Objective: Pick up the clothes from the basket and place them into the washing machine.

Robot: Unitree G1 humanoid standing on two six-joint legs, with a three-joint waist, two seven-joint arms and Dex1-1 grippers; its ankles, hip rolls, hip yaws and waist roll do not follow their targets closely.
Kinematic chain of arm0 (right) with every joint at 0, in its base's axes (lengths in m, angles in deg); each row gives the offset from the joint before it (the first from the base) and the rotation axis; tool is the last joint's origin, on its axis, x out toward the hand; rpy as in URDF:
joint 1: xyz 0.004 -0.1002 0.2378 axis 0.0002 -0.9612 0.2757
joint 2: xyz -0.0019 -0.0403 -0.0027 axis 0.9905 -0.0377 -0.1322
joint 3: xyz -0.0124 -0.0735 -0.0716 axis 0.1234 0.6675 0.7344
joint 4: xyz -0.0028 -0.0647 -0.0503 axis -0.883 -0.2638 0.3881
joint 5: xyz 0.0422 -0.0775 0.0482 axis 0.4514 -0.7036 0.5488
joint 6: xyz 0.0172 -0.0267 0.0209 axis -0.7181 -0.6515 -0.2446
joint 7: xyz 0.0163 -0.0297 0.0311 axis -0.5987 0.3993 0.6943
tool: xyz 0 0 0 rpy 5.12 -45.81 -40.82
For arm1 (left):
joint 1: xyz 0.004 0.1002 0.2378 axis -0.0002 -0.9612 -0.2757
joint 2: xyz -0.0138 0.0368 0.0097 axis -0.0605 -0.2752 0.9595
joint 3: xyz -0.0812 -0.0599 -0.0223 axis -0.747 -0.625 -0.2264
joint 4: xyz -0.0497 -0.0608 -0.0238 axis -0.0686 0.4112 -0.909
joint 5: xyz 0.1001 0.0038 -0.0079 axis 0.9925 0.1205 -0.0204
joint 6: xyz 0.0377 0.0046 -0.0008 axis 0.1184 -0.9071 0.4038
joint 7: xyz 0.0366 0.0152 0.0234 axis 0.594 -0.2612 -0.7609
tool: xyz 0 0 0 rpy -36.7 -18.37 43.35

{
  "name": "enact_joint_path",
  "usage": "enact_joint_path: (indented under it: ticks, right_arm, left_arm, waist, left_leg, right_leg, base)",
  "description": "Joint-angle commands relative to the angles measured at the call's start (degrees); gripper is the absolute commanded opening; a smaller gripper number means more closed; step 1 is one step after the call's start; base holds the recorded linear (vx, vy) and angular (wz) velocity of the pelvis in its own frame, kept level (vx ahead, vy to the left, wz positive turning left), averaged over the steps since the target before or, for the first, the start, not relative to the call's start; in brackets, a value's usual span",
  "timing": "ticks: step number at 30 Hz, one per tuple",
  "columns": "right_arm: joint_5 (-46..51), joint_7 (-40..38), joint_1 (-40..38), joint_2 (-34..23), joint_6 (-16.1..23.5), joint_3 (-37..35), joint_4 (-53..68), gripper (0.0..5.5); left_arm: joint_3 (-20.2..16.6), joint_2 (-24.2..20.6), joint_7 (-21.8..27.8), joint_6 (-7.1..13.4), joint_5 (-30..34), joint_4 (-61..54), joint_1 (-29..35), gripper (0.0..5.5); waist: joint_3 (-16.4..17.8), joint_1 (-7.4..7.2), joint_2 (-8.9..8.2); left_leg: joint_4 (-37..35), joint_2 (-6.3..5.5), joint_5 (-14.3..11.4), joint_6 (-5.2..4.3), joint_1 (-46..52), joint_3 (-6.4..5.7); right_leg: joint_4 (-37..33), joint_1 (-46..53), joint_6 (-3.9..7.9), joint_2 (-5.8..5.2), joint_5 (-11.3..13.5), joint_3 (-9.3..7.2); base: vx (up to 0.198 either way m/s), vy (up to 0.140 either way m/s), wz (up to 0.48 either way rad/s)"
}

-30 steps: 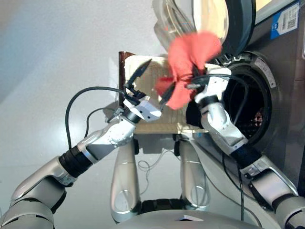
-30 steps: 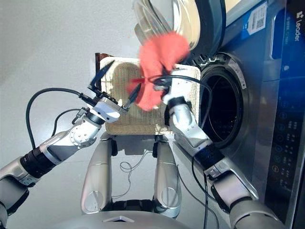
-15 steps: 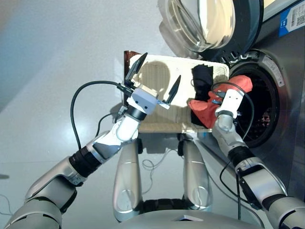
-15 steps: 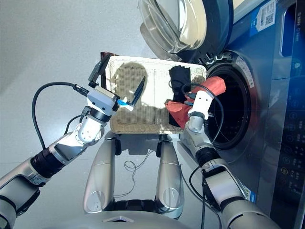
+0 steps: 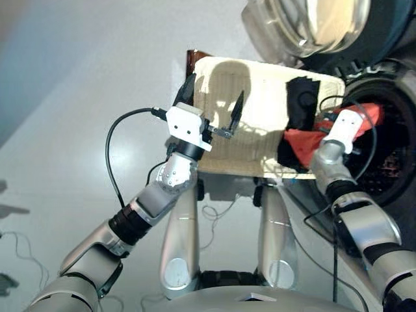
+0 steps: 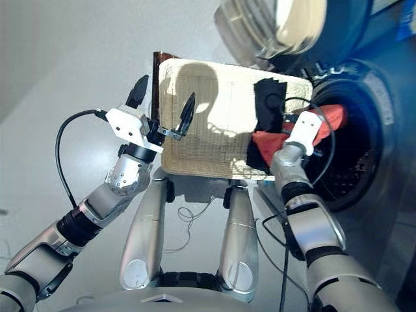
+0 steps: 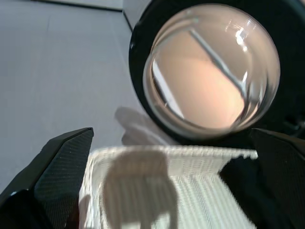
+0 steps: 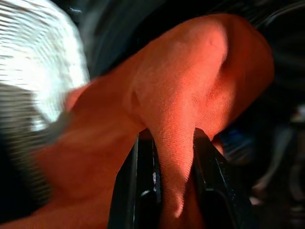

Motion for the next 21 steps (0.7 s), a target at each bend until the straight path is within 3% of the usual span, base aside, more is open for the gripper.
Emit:
enact_joint_path:
  ticks: [1,4,10,16,21]
  right_arm:
    - [-0.7,-4.9,-0.1,-8.9,-1.0,-3.7,-1.3,0.00]
    - [-0.3,-4.9,0.5,-11.9,-1.6,-3.7,-2.7,0.00]
    - [2.2,-5.0,0.8,-18.3,-2.9,-5.0,-6.8,0.00]
    - [10.3,-4.6,0.9,-22.6,-1.6,-8.2,-10.8,0.00]
    - [12.0,-3.5,-0.7,-25.8,-3.2,-9.0,-12.7,0.00]
  left_arm:
    - [-0.8,-0.7,-0.4,2.7,1.8,-7.9,-0.6,5.50]
    - [-1.4,-2.5,-1.4,2.7,2.3,-8.6,-0.5,5.50]
    - [-2.1,-4.7,-2.7,2.4,2.8,-10.4,-0.3,5.50]
    - [-2.8,-6.8,-3.7,2.4,2.7,-10.9,-0.5,5.50]
    - [-3.6,-8.5,-4.3,2.5,1.8,-11.1,-0.6,5.50]
  waist:
    - [-0.9,-0.54,3.43]
    - [-0.9,-0.75,3.43]
    - [-0.9,-1.14,3.24]
    - [-0.9,-1.36,3.01]
    - [-0.9,-1.81,2.44]
  left_leg:
    - [9.7,-0.55,-8.3,-2.30,-3.2,1.07]
    - [12.8,-0.37,-9.4,-2.31,-6.5,0.97]
    - [16.7,-0.16,-10.3,-2.47,-11.9,0.19]
    - [17.3,0.06,-10.3,-2.71,-14.2,-0.03]
    - [16.9,0.22,-10.1,-2.77,-14.3,-0.01]
  right_leg:
    - [1.1,-7.2,-1.33,1.27,4.1,3.66]
    - [4.8,-10.9,-1.87,1.49,3.0,4.35]
    - [9.4,-16.4,-2.34,1.64,1.4,4.18]
    - [10.1,-18.8,-2.40,1.75,1.3,4.11]
    - [9.7,-19.0,-2.31,1.96,1.4,4.19]
  base:
    - [-0.029,-0.011,0.259]
    - [-0.026,-0.013,0.267]
    - [-0.006,-0.005,0.029]
    - [0.000,0.000,0.000]
    - [0.000,0.000,0.000]
